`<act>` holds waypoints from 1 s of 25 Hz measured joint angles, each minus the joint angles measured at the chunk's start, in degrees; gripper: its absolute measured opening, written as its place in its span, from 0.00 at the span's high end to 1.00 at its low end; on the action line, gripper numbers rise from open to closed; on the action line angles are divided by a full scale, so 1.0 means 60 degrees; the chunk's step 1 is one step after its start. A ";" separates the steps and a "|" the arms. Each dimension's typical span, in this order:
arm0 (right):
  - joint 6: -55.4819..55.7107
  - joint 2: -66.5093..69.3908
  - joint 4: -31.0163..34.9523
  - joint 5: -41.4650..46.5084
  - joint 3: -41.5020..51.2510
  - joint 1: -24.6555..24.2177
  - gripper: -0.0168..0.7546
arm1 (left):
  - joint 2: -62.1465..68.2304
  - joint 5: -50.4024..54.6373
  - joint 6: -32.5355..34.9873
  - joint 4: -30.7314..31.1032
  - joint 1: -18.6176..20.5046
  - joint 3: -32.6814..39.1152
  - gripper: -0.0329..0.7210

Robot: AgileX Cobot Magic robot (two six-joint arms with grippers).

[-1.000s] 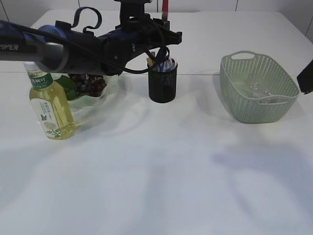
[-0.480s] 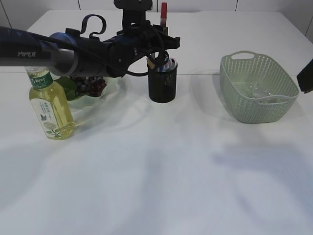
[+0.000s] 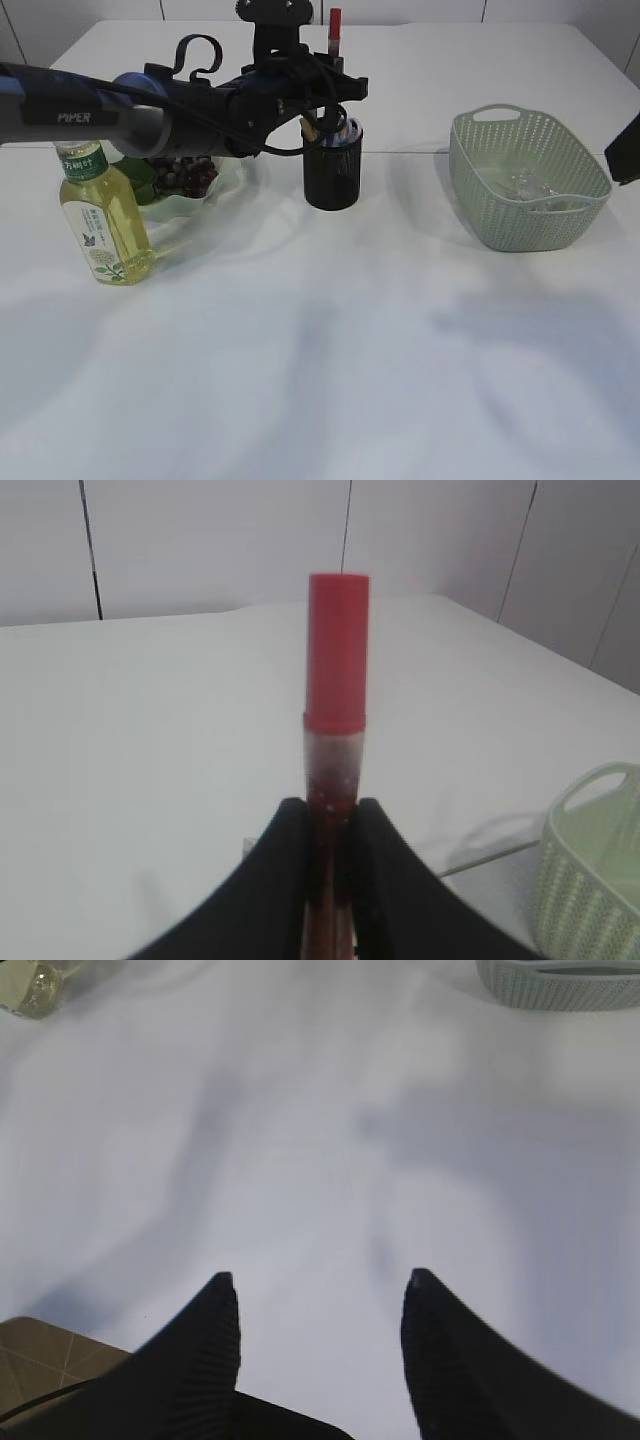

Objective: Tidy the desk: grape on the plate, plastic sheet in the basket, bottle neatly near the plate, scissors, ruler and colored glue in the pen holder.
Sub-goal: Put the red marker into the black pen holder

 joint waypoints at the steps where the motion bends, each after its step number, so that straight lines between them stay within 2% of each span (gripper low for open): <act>1: 0.0000 0.0000 0.0000 0.0000 0.0000 0.0000 0.44 | 0.0077 0.0048 0.0000 0.0000 0.0000 -0.0122 0.83; 11: 0.0000 0.0000 0.0000 -0.0021 0.0000 0.0000 0.44 | 0.0239 0.0282 0.0000 0.0000 0.0000 -0.0239 0.82; 13: 0.0000 0.0000 0.0000 -0.0021 0.0000 0.0000 0.44 | 0.0239 0.0282 0.0000 0.0000 0.0000 -0.0239 0.79; 19: 0.0000 0.0000 0.0000 -0.0035 0.0000 0.0000 0.44 | 0.0239 0.0289 0.0000 0.0000 0.0000 -0.0273 0.58; 25: 0.0000 0.0000 0.0000 -0.0035 0.0000 0.0000 0.44 | -0.0165 0.1673 0.0000 0.0000 0.0000 -0.0273 0.55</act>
